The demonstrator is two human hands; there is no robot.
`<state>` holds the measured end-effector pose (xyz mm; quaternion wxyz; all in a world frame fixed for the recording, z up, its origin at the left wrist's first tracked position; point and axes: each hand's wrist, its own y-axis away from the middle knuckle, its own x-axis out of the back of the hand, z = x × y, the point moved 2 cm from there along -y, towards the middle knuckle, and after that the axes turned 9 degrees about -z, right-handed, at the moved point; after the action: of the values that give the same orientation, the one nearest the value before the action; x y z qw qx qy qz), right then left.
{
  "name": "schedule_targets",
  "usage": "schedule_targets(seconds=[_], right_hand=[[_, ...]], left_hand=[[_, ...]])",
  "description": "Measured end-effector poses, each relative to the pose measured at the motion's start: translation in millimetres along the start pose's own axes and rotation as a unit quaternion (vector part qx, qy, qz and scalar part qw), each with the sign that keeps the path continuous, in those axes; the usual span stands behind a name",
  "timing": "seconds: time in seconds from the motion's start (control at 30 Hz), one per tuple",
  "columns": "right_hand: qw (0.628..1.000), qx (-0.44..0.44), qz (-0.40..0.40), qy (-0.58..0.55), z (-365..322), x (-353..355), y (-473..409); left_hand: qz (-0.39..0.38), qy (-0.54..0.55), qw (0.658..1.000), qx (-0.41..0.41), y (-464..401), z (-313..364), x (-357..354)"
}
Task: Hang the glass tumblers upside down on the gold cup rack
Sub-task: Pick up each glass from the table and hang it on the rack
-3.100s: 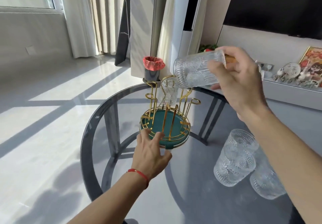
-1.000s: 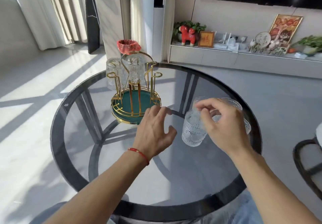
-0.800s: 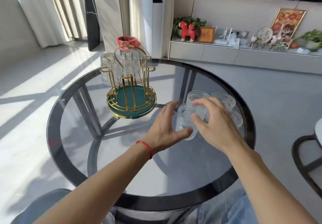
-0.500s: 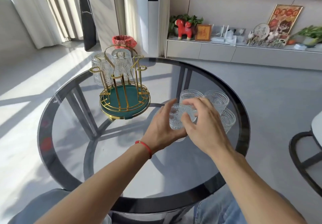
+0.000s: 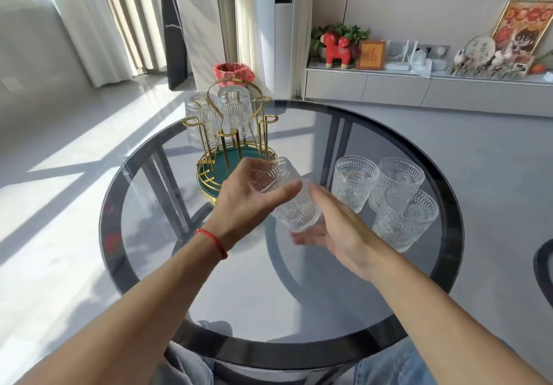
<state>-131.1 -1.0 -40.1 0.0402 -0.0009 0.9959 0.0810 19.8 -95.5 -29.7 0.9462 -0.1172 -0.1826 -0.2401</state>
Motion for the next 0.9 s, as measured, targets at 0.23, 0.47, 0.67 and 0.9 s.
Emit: schedule_targets(seconds=[0.23, 0.47, 0.67, 0.9], right_hand=[[0.985, 0.039, 0.056, -0.16, -7, -3, -21], [0.941, 0.165, 0.241, 0.171, -58, 15, -22], [0.922, 0.199, 0.293, 0.154, -132, 43, -75], [0.948, 0.142, 0.239, 0.157, -172, 50, -152]], left_hand=[[-0.058, 0.006, 0.998, -0.012, -3, -13, 12], [-0.122, -0.337, 0.931, -0.067, -10, -49, 28], [-0.097, -0.483, 0.868, -0.061, -14, -66, 19], [-0.085, -0.509, 0.856, 0.015, -4, -79, -3]])
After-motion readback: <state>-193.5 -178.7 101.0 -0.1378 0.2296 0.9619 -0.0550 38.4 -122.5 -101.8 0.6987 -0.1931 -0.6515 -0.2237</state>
